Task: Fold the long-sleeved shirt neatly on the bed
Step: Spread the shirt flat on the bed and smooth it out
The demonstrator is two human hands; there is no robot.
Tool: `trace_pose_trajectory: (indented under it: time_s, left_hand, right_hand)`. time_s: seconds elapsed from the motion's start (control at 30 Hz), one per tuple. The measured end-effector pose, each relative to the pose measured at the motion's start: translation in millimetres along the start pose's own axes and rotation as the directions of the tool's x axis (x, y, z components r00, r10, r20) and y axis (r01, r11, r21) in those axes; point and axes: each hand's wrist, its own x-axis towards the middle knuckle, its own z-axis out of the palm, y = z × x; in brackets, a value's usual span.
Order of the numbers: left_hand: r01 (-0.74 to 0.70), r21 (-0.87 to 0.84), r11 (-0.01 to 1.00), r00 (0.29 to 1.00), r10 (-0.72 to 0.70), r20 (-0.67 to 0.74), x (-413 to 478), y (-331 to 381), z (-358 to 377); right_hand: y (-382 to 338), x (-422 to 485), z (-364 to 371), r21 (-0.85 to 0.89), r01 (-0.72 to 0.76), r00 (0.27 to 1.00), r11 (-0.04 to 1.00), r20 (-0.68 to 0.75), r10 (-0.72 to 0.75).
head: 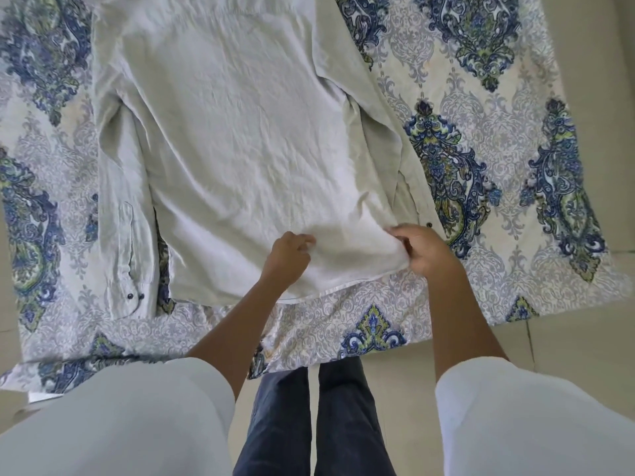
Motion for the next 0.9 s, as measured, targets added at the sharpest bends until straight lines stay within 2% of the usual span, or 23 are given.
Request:
trace_pose_trajectory:
  time_s: [0.03, 0.1, 0.13, 0.27, 0.3, 0.4, 0.43, 0.47, 0.53, 0.57, 0.6, 0.7, 0.8, 0.9]
  left_hand:
    - [-0.044, 0.058, 0.997, 0.999, 0.043, 0.006, 1.9, 2.9, 1.1]
    - [-0.149, 0.165, 0.975, 0.989, 0.146, 0.033, 6.6, 12.7, 5.7]
    - [-0.189, 0.222, 0.956, 0.982, 0.180, 0.060, 9.0, 18.9, 9.2]
    - [-0.219, 0.475, 0.852, 0.975, 0.167, 0.149, 13.3, 35.2, 18.9]
    - [-0.202, 0.497, 0.844, 0.978, 0.148, 0.146, 12.5, 37.0, 19.0]
    - [-0.164, 0.466, 0.869, 0.984, 0.112, 0.137, 9.5, 41.2, 17.5]
    - [-0.164, 0.448, 0.879, 0.984, 0.116, 0.133, 9.4, 44.1, 15.6]
    - [-0.171, 0.428, 0.887, 0.984, 0.130, 0.125, 10.1, 47.3, 13.1]
    - [-0.196, 0.397, 0.897, 0.980, 0.169, 0.102, 15.4, 55.6, 8.2]
    - [-0.214, 0.383, 0.899, 0.977, 0.194, 0.089, 19.8, 60.7, 5.6]
    - [-0.235, 0.373, 0.898, 0.972, 0.221, 0.081, 26.2, 66.1, 3.3]
    - [-0.253, 0.358, 0.899, 0.967, 0.242, 0.076, 51.8, 83.1, -4.3]
    - [-0.238, 0.375, 0.896, 0.971, 0.228, 0.071, 82.2, 97.3, -10.5]
    - [-0.237, 0.386, 0.892, 0.971, 0.235, 0.055, 104.6, 109.7, -14.4]
  right_hand:
    - [-0.2, 2.5, -4.8, -0.161, -0.009, 0.996, 0.987, -0.091, -0.005]
    - [2.8, 11.0, -9.9, -0.484, -0.044, 0.956, 0.874, -0.274, -0.103]
    - [5.7, 15.1, -11.6, -0.541, -0.065, 0.940, 0.839, -0.315, -0.130]
    - [21.9, 21.1, -16.2, -0.564, -0.121, 0.940, 0.817, -0.329, -0.087]
    - [24.7, 19.5, -17.4, -0.568, -0.113, 0.938, 0.815, -0.332, -0.101]
    - [34.0, 11.0, -17.6, -0.393, -0.014, 0.956, 0.920, -0.275, -0.102]
    - [34.7, 6.5, -15.4, -0.429, 0.029, 0.942, 0.903, -0.291, -0.169]
    - [34.5, 3.9, -13.6, -0.522, 0.072, 0.899, 0.850, -0.336, -0.282]
    - [28.6, 7.5, -13.4, -0.639, 0.127, 0.746, 0.759, -0.442, -0.497]
    - [21.7, 11.0, -13.6, -0.664, 0.157, 0.693, 0.731, -0.453, -0.560]
    - [11.7, 17.6, -14.6, -0.694, 0.178, 0.676, 0.698, -0.429, -0.599]
    - [-26.2, 41.1, -12.7, -0.721, 0.236, 0.774, 0.652, -0.266, -0.574]
    - [-61.9, 66.0, -1.3, -0.595, 0.360, 0.840, 0.719, -0.130, -0.528]
    - [-82.6, 84.3, 12.6, -0.515, 0.372, 0.854, 0.772, -0.137, -0.503]
